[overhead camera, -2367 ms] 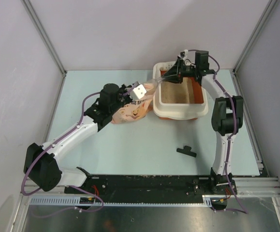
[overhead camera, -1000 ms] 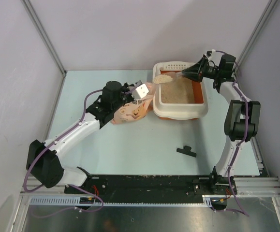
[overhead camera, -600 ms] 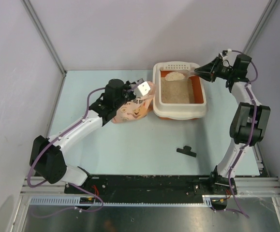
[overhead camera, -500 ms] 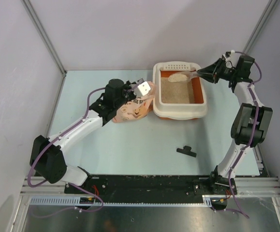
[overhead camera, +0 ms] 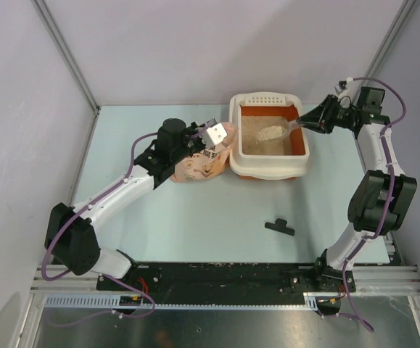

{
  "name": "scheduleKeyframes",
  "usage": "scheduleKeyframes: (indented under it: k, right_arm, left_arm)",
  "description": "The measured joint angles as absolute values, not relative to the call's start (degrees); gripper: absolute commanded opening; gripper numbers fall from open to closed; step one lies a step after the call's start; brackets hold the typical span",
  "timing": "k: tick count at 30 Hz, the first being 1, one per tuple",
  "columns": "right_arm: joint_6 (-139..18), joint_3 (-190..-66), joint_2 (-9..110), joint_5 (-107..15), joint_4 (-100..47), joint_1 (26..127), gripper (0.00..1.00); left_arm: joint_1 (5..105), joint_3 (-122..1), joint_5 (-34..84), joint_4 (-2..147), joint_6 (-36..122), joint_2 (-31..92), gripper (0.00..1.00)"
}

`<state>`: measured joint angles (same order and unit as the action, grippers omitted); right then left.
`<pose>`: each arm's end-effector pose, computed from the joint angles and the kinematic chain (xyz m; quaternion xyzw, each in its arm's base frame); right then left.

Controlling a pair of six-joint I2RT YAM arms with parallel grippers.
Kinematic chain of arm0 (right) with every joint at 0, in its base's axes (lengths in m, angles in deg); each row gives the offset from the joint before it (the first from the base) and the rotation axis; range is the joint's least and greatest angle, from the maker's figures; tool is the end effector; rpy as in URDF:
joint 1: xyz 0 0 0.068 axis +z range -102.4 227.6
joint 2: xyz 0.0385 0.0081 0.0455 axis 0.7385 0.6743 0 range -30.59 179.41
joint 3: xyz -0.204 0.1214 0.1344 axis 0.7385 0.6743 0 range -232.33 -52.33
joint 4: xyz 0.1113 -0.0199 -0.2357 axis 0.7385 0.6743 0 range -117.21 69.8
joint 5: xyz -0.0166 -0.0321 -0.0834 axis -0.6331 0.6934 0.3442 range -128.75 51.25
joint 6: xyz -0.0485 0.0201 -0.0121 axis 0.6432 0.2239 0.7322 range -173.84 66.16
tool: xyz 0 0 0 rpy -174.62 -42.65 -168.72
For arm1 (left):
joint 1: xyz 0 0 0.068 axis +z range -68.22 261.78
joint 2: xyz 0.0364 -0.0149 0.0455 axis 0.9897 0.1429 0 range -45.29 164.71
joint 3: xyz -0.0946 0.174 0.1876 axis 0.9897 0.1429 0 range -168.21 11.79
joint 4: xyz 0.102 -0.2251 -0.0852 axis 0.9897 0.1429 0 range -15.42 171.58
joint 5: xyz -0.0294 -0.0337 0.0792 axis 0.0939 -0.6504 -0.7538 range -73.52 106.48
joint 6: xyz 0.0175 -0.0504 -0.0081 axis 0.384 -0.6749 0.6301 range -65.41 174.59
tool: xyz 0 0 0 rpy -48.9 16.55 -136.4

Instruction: Fill the litter box with clean litter

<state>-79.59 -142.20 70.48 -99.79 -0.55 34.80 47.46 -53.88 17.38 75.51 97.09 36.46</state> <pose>0.3918 -0.0571 0.3278 0.0449 0.8041 0.4959 0.3248 0.2796 -0.1915 0.3325 0.5032 0.6269 0.0361 0.5937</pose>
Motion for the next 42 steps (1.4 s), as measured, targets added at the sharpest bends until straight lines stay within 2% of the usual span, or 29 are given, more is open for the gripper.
scheduleKeyframes:
  k: [6,18,23,33,42]
  right_arm:
    - [-76.4,-144.47,71.6,-98.72,4.56,35.63,0.0]
    - [-77.34,-163.66,87.82,-97.56,3.27,38.26,0.0]
    - [-77.34,-167.33,91.68,-96.73,2.77,36.9,0.0]
    - [-75.92,-165.67,90.22,-95.2,2.44,33.01,0.0]
    - [-72.97,-153.52,76.47,-94.43,5.07,31.26,0.0]
  left_arm:
    - [47.59,-53.57,17.73,74.99,97.55,36.46,0.0]
    - [47.74,-52.61,17.71,75.49,97.05,34.85,0.0]
    - [47.72,-52.61,17.73,75.58,97.05,34.85,0.0]
    - [47.72,-52.61,18.21,75.62,97.03,34.85,0.0]
    - [47.74,-52.61,18.89,75.64,96.09,34.85,0.0]
